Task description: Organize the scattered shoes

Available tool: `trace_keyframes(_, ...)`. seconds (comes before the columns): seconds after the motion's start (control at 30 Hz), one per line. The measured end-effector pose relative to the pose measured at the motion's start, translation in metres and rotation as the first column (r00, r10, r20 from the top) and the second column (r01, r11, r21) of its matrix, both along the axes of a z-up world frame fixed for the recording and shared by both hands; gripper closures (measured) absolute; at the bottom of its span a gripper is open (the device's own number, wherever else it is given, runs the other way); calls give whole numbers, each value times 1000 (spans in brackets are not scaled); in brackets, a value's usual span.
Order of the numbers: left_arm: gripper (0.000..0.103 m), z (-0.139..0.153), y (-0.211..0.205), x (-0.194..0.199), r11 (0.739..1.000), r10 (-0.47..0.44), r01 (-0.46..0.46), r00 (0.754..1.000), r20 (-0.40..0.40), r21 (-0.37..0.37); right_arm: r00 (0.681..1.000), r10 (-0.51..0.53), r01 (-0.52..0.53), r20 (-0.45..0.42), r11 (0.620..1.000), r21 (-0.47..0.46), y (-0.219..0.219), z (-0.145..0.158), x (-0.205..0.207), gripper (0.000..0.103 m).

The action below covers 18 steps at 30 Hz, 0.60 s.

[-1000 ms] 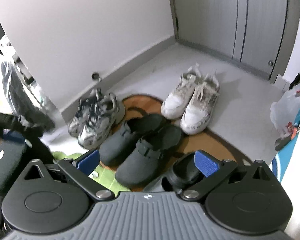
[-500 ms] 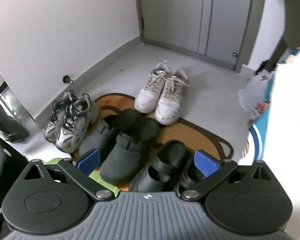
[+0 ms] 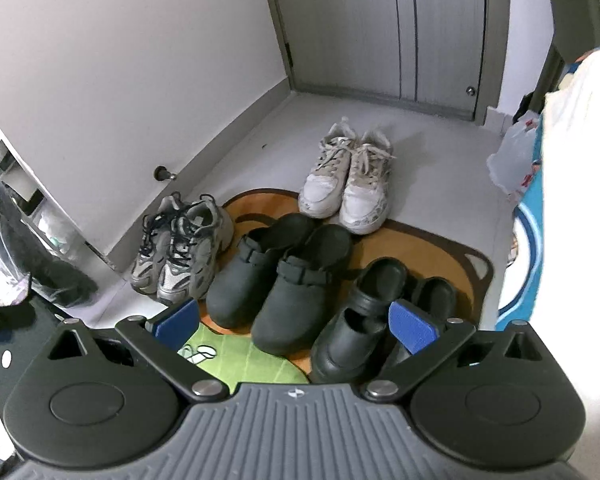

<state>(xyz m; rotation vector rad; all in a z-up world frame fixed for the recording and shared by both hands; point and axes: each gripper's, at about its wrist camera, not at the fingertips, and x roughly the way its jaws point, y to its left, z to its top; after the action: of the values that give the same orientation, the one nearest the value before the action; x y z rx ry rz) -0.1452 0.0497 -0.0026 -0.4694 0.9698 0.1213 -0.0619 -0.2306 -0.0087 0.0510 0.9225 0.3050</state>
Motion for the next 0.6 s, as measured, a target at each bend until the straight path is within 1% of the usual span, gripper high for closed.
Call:
trace_keyframes(0.03, 0, -2, 1, 3, 1000, -5, 6, 1000, -7, 7, 1000, 5, -5, 1, 1000, -7, 3, -5, 3, 0)
trace_keyframes(0.1, 0, -2, 5, 10, 999, 10, -10, 1000, -12, 48, 1000, 8, -8, 3, 1000, -9, 7, -11, 7, 0)
trace_keyframes(0.17, 0, -1, 7, 17, 996, 39, -39, 999, 11, 78, 1000, 11, -11, 2, 1000, -9, 9, -17, 9, 0)
trace_keyframes(0.23, 0, -1, 4, 26, 990, 34, -37, 999, 25, 139, 1000, -3, 3, 0, 1000, -20, 10, -28, 12, 0)
trace_keyframes(0.3, 0, -8, -2, 32, 982, 23, -25, 1000, 17, 187, 1000, -24, 24, -4, 999, -24, 8, -41, 14, 0)
trace_keyframes(0.37, 0, -15, -6, 33, 982, 14, -12, 1000, -10, 187, 999, -38, 38, -11, 999, -15, 6, -50, 15, 0)
trace_keyframes(0.47, 0, -27, -10, 34, 986, 0, 9, 999, -54, 168, 1000, -5, 4, -28, 1000, -29, 11, -56, 13, 0)
trace_keyframes(0.53, 0, -32, -17, 36, 983, -12, 25, 997, -71, 184, 999, 23, -25, -36, 999, -40, 17, -58, 10, 0)
trace_keyframes(0.6, 0, -35, -25, 40, 977, -26, 45, 995, -92, 206, 999, 20, -21, -27, 999, -34, 18, -58, 6, 0)
